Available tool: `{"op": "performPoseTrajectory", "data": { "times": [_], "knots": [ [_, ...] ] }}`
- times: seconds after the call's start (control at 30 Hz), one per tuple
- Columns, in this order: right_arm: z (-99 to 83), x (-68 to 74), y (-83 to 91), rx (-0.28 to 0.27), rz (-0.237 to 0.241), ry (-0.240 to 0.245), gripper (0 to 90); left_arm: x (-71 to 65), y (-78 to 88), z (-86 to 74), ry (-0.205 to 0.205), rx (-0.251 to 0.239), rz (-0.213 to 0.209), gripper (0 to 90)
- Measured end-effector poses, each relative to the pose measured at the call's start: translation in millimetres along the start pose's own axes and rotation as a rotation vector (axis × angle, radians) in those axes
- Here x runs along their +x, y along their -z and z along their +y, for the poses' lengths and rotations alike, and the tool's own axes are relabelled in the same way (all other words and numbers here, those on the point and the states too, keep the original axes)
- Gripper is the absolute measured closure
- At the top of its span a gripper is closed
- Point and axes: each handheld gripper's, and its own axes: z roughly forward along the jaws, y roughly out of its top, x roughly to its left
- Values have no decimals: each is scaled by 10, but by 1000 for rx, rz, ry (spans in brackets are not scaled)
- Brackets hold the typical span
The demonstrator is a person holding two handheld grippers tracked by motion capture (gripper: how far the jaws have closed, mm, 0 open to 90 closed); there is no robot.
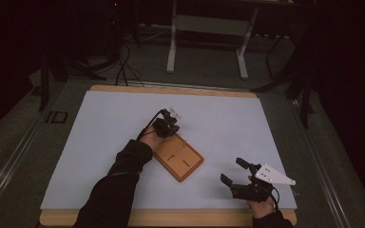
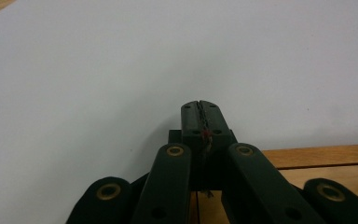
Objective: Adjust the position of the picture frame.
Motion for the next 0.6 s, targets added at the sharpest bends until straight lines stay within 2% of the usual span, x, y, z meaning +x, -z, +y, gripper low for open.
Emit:
{"op": "performPoseTrajectory", "data": {
  "times": [0.37,0.6],
  "knots": [
    [2,3,-15,2,2,1,119,-5,156,-165,-11,7,-1,900],
    [1,21,-10,3,3,2,119,32,297,-313,6,5,-3,900]
  ]
}}
